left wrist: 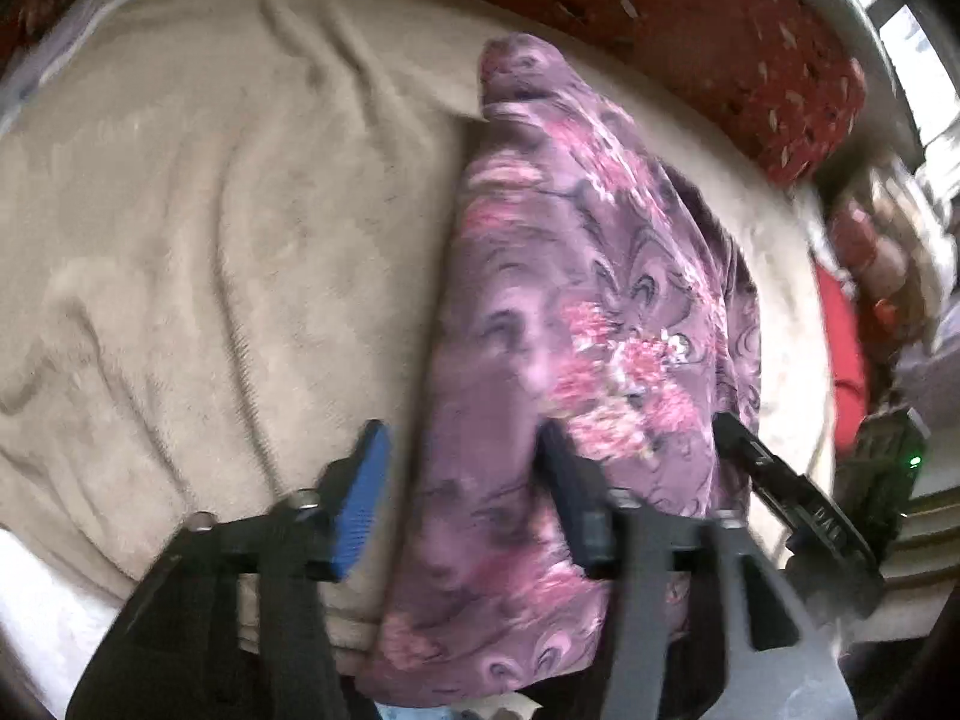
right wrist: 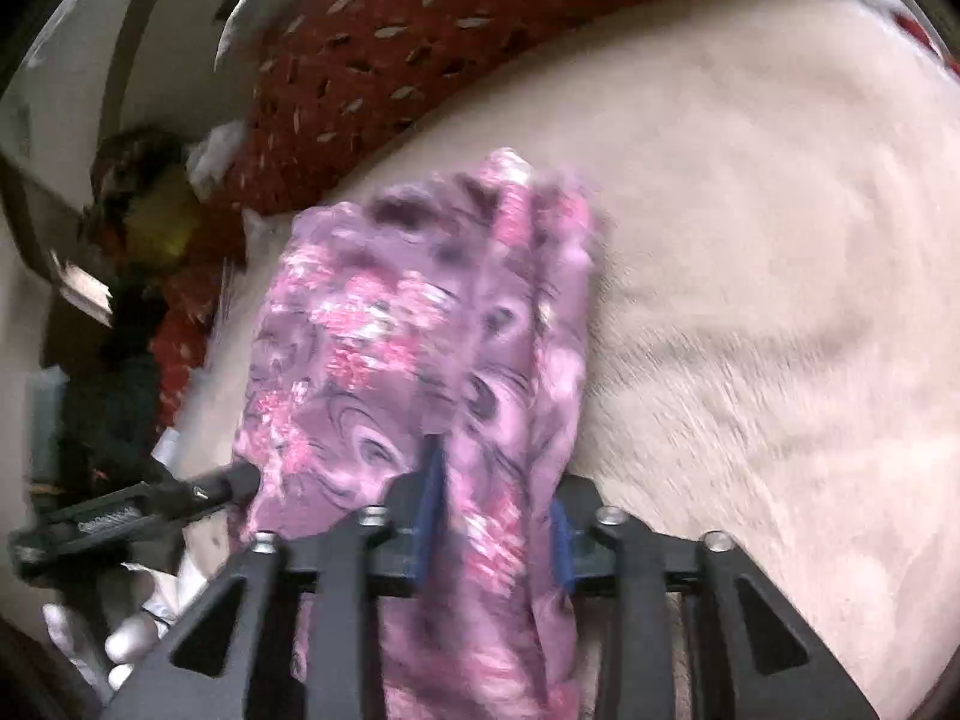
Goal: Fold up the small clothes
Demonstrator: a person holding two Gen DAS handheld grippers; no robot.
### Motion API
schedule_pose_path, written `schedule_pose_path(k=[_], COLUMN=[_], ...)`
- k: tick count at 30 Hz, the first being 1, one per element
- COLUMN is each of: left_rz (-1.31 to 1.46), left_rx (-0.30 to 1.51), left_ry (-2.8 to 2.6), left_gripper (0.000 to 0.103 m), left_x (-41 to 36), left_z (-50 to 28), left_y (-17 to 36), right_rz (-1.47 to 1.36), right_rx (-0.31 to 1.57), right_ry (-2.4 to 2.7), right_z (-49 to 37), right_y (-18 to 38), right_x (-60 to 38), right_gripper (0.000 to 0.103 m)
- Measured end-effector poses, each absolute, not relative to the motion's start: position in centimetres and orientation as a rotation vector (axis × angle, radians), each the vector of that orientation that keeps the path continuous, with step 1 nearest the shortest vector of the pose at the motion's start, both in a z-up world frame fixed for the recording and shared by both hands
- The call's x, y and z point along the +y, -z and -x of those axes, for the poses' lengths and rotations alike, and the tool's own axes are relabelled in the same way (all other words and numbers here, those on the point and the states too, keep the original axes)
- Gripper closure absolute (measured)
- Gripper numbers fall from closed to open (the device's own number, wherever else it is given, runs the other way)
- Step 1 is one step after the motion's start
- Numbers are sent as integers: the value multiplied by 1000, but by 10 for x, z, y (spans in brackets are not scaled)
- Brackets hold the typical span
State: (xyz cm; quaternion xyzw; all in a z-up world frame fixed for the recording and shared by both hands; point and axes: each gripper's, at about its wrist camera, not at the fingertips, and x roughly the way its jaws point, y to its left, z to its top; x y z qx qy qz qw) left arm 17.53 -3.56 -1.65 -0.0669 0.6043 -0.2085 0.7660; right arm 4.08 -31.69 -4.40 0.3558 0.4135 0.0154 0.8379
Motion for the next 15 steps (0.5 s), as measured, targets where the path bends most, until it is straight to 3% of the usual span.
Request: schedule_pose_path(k=[7, 15], left_rz=[259, 35], left_rx=[1273, 1226], left_ry=[488, 445], left_gripper=[42, 40], left_x=[-34, -109], left_z=[-206, -246], left_y=[-7, 0], right_rz=[-765, -516], right_rx=[722, 737], right_ry=[40, -47], right_z=[-46, -109], right_y=[1, -12], right_x=[-347, -314], right_gripper=[64, 75])
